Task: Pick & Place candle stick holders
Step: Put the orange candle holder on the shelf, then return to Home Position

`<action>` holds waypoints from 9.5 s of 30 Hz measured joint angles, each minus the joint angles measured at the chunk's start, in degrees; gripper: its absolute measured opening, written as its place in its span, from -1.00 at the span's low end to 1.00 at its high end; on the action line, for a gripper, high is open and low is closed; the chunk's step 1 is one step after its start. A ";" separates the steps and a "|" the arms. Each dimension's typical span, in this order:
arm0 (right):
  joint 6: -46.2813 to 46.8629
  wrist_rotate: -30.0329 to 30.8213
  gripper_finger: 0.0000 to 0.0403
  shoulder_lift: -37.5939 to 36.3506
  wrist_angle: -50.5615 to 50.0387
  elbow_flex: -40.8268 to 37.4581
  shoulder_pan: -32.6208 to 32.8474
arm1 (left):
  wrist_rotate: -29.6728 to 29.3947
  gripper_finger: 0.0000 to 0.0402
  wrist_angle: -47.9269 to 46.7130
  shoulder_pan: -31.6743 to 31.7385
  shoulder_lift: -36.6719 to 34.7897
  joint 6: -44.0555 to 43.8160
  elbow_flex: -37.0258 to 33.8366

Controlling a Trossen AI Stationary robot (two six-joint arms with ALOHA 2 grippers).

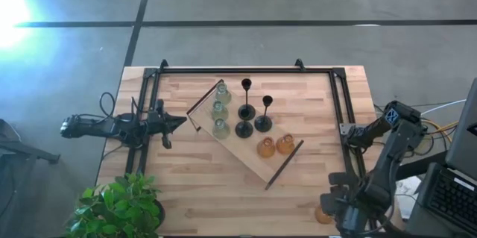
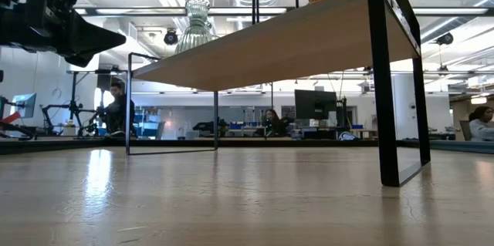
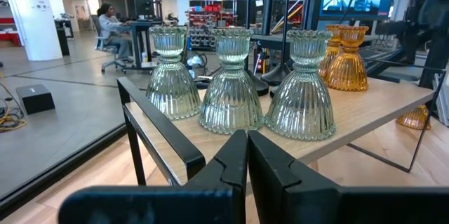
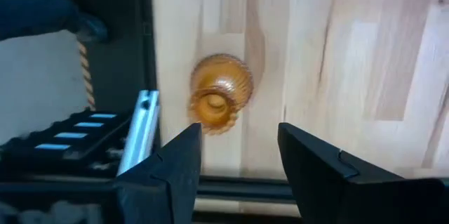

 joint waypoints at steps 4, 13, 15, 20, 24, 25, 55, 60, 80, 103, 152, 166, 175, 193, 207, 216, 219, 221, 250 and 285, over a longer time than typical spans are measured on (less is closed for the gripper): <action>0.13 0.06 -0.13 0.00 4.26 -4.28 -0.65 | 0.01 -0.91 0.00 0.01 -0.02 0.00 0.00; 1.85 -2.43 -0.26 -2.04 13.71 -11.60 -0.92 | 0.01 -0.91 0.00 0.02 -0.01 0.00 0.00; 2.08 -2.93 -0.27 -2.15 15.01 -12.85 -0.92 | 0.00 -0.91 -0.01 0.01 -0.01 0.00 0.00; 2.27 -3.22 -0.28 -2.61 17.62 -15.79 -0.94 | 0.02 -0.91 0.00 0.00 0.00 -0.02 0.00; 3.12 -4.34 -0.28 -2.85 19.16 -17.58 -0.92 | 0.00 -0.91 0.00 0.02 0.00 0.00 0.00; 3.41 -4.83 -0.29 -2.96 20.23 -18.16 -0.92 | 0.00 -0.91 -0.02 0.02 -0.02 0.00 0.00; 19.17 -6.28 -0.94 -12.41 14.72 -2.45 -11.51 | 0.00 -0.91 -0.02 0.01 -0.02 -0.01 0.00; 17.40 -5.76 -0.94 -8.75 5.20 8.94 -19.37 | 0.00 -0.91 -0.02 0.00 0.00 -0.01 0.00; -5.91 -6.10 -0.94 15.49 -5.51 39.35 -40.88 | 0.00 -0.91 -0.01 0.01 -0.01 0.00 0.00; -16.41 -4.00 -0.94 26.08 -15.11 53.03 -47.64 | 0.00 -0.91 -0.02 0.02 -0.02 -0.01 0.00; -16.52 -2.43 -0.76 26.16 -12.36 49.20 -49.46 | 0.00 -0.91 0.00 0.02 -0.01 -0.02 0.00; -16.39 0.47 -0.55 26.16 -12.29 49.07 -49.44 | 0.02 -0.91 0.00 0.02 0.00 -0.02 0.00; -16.41 1.95 -0.51 26.16 -12.33 49.07 -49.55 | 0.02 -0.91 0.00 0.00 0.00 -0.02 0.00; -16.41 2.29 -0.51 26.15 -12.83 49.07 -49.66 | 0.02 -0.91 -0.01 0.01 0.00 0.00 0.00; -16.41 3.48 -0.52 25.59 -12.88 51.39 -49.66 | 0.01 -0.91 -0.01 0.01 0.00 -0.01 0.00; -16.39 3.51 -0.61 25.29 -15.18 53.80 -49.57 | 0.00 -0.91 0.00 0.02 -0.01 -0.01 0.00; -15.86 3.75 -0.62 24.45 -15.33 53.80 -49.40 | 0.02 -0.91 -0.02 0.02 -0.02 -0.02 0.00; -15.43 4.49 -0.61 23.78 -15.31 53.80 -49.20 | 0.02 -0.91 -0.01 0.00 -0.01 0.00 0.00; -13.00 2.91 -0.50 22.23 -12.30 53.80 -47.09 | 0.01 -0.91 0.00 0.02 -0.01 0.00 0.00; -13.07 26.13 -0.74 11.54 -11.15 53.77 -29.94 | 0.02 -0.91 0.00 0.01 -0.02 0.00 0.00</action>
